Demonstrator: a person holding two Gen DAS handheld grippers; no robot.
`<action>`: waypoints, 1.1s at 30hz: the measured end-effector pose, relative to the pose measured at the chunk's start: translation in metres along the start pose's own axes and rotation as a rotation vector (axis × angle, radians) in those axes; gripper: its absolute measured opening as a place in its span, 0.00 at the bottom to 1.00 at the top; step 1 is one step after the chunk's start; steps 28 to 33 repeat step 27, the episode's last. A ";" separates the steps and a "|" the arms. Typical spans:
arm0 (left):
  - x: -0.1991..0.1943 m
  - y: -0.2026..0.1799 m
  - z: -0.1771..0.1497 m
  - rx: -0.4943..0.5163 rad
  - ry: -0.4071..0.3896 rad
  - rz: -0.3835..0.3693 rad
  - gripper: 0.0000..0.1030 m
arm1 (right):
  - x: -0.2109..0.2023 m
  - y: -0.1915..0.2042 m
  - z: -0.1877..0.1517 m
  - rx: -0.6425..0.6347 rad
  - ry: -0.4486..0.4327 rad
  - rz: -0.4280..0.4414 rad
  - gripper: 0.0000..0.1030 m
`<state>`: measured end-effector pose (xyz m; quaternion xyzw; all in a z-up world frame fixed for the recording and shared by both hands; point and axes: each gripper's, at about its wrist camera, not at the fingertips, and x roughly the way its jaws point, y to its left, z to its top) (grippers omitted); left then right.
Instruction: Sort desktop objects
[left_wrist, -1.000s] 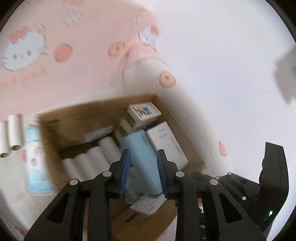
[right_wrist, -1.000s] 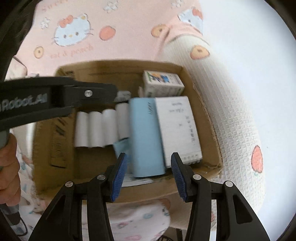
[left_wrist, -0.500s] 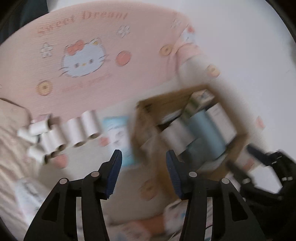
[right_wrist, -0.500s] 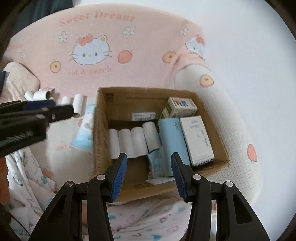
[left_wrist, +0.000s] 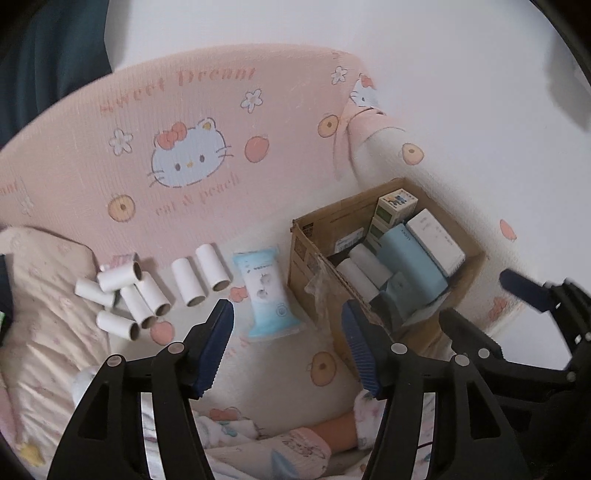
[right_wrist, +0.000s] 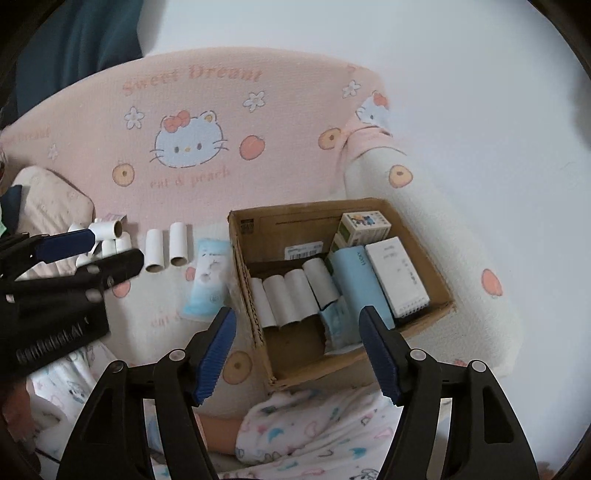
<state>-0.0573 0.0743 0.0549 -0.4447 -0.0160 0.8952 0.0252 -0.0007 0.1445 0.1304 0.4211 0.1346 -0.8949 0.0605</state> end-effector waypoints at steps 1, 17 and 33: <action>-0.004 -0.001 -0.001 -0.003 -0.011 0.031 0.63 | -0.004 0.002 0.001 -0.001 -0.005 0.000 0.68; -0.023 -0.006 -0.008 0.011 -0.022 0.144 0.63 | -0.013 0.017 -0.015 0.031 0.025 -0.054 0.71; -0.014 -0.028 -0.008 0.052 -0.011 0.140 0.63 | -0.014 0.006 -0.016 0.070 0.006 -0.029 0.71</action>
